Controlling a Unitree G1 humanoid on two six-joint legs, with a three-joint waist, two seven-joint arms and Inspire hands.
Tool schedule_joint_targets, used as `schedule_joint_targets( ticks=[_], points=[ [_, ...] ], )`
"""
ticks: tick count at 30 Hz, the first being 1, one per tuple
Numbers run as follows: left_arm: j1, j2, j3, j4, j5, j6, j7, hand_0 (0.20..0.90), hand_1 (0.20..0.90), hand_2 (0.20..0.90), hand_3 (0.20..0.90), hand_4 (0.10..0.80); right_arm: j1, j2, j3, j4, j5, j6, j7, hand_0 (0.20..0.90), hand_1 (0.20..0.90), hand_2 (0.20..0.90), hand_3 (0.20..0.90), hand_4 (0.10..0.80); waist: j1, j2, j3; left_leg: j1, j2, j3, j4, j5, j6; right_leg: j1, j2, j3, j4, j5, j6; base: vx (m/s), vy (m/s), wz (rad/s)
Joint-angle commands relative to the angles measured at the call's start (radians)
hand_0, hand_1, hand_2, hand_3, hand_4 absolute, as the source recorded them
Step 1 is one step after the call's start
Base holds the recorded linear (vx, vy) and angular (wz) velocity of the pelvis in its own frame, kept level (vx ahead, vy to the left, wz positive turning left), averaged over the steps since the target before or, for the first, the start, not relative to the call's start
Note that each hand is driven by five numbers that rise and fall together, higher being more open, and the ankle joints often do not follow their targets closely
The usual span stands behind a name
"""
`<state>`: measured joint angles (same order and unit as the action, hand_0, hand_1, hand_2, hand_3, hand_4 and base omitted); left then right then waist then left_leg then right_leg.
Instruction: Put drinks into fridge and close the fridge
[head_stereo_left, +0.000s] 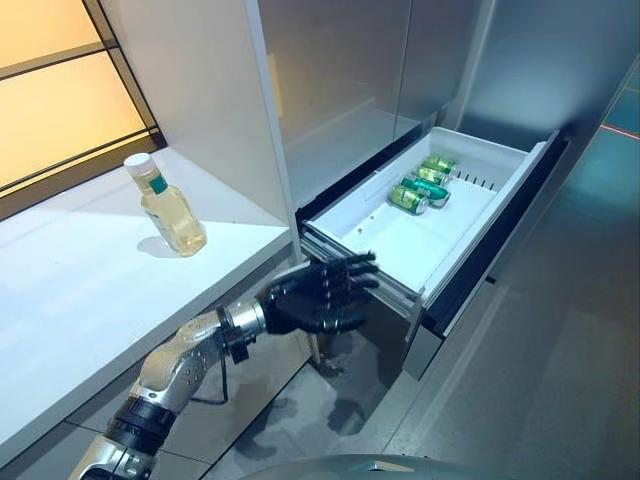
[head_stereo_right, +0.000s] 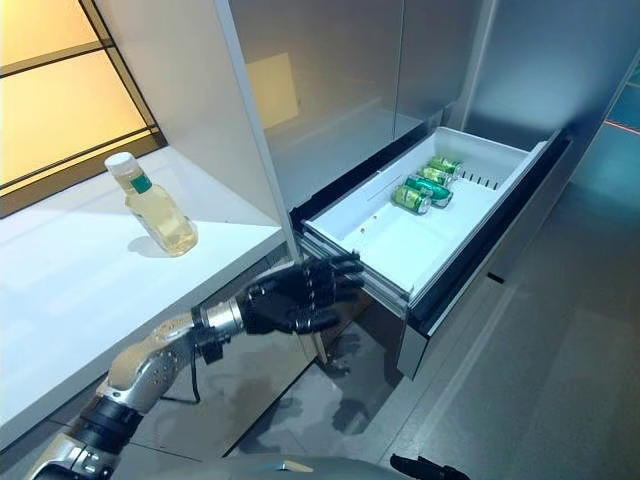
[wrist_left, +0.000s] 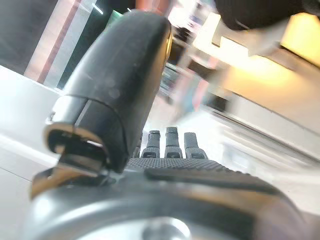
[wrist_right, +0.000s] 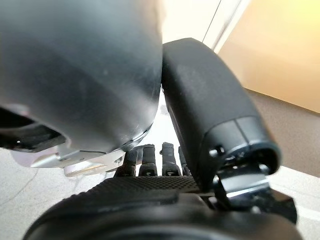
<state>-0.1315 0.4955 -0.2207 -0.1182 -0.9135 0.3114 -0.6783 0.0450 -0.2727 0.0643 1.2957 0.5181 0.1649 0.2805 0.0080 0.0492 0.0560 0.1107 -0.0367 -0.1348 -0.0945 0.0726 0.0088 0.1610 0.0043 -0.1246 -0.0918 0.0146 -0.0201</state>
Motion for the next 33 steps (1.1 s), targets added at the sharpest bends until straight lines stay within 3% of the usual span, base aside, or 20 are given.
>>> schedule_joint_targets(
  ticks=[1,2,5,6,7,9,10,14,22,33],
  points=[
    [-0.161,-0.047,0.167,-0.127,-0.213,-0.255,0.060,0.900,0.900,0.900,0.900,0.800,0.005,0.041,0.014,0.056,-0.031,-0.024,0.035,0.900,0.900,0.900,0.900,0.800,0.039,-0.025,-0.037,0.023,-0.024,0.054,0.007,-0.097,0.020,-0.021,-0.037,0.030,0.012,0.010,0.061,0.023,-0.018,0.05],
    [-0.163,-0.048,0.172,-0.131,-0.209,-0.276,0.068,0.900,0.900,0.900,0.900,0.800,0.006,0.042,0.016,0.056,-0.033,-0.026,0.035,0.900,0.900,0.900,0.900,0.800,0.038,-0.026,-0.038,0.023,-0.024,0.053,0.007,-0.097,0.019,-0.020,-0.037,0.028,0.012,0.009,0.061,0.000,0.000,0.00],
    [-0.191,-0.039,0.267,-0.174,-0.036,-0.551,0.281,0.900,0.900,0.900,0.900,0.800,0.022,0.067,0.031,0.056,-0.037,-0.048,0.022,0.900,0.900,0.900,0.900,0.800,0.052,-0.040,-0.045,0.018,-0.024,0.039,0.007,-0.094,0.016,-0.017,-0.037,0.015,0.011,0.003,0.057,0.009,-0.027,0.05],
    [-0.192,-0.038,0.273,-0.177,-0.015,-0.571,0.303,0.900,0.900,0.900,0.900,0.800,0.022,0.068,0.032,0.057,-0.037,-0.050,0.022,0.900,0.900,0.900,0.900,0.800,0.053,-0.040,-0.045,0.018,-0.024,0.038,0.007,-0.094,0.016,-0.017,-0.037,0.014,0.011,0.002,0.057,0.001,-0.016,0.12],
    [-0.198,-0.025,0.311,-0.175,0.057,-0.657,0.389,0.900,0.900,0.900,0.900,0.800,0.025,0.071,0.038,0.064,-0.035,-0.060,0.025,0.900,0.900,0.900,0.900,0.800,0.061,-0.045,-0.047,0.016,-0.025,0.031,0.007,-0.093,0.015,-0.017,-0.037,0.008,0.012,-0.001,0.055,0.000,-0.013,0.16],
    [-0.200,-0.019,0.358,-0.173,0.174,-0.744,0.499,0.900,0.900,0.900,0.900,0.800,0.026,0.077,0.052,0.071,-0.024,-0.072,0.027,0.900,0.900,0.900,0.900,0.800,0.070,-0.050,-0.050,0.013,-0.026,0.020,0.007,-0.091,0.014,-0.015,-0.036,0.001,0.014,-0.008,0.050,0.002,-0.012,0.14],
    [-0.201,-0.018,0.374,-0.181,0.213,-0.761,0.537,0.900,0.900,0.900,0.900,0.800,0.026,0.081,0.056,0.072,-0.017,-0.076,0.028,0.900,0.900,0.900,0.900,0.800,0.074,-0.053,-0.050,0.012,-0.027,0.014,0.007,-0.090,0.014,-0.014,-0.036,-0.003,0.015,-0.011,0.049,0.004,-0.011,0.09],
    [-0.211,-0.003,0.394,-0.199,0.396,-0.787,0.697,0.900,0.900,0.900,0.900,0.800,0.023,0.093,0.072,0.078,-0.023,-0.092,0.022,0.900,0.900,0.900,0.900,0.800,0.083,-0.057,-0.048,0.008,-0.028,-0.003,0.007,-0.087,0.014,-0.016,-0.037,-0.012,0.027,-0.022,0.044,-0.001,-0.005,0.22],
    [-0.233,0.073,0.393,-0.119,0.576,-0.772,0.925,0.900,0.900,0.900,0.900,0.800,0.024,0.088,0.090,0.081,-0.045,-0.104,0.034,0.900,0.900,0.900,0.900,0.800,0.081,-0.056,-0.044,0.004,-0.026,-0.007,0.007,-0.085,0.011,-0.020,-0.039,-0.015,0.035,-0.028,0.048,-0.001,0.003,0.10],
    [-0.225,0.119,0.365,0.055,0.561,-0.739,0.914,0.900,0.900,0.900,0.900,0.800,-0.003,0.055,0.078,0.075,-0.064,-0.051,0.032,0.900,0.900,0.900,0.900,0.800,0.072,-0.052,-0.039,0.014,-0.023,0.008,0.007,-0.089,0.008,-0.015,-0.040,-0.001,0.036,-0.028,0.050,0.005,0.006,0.00]
  ],
)
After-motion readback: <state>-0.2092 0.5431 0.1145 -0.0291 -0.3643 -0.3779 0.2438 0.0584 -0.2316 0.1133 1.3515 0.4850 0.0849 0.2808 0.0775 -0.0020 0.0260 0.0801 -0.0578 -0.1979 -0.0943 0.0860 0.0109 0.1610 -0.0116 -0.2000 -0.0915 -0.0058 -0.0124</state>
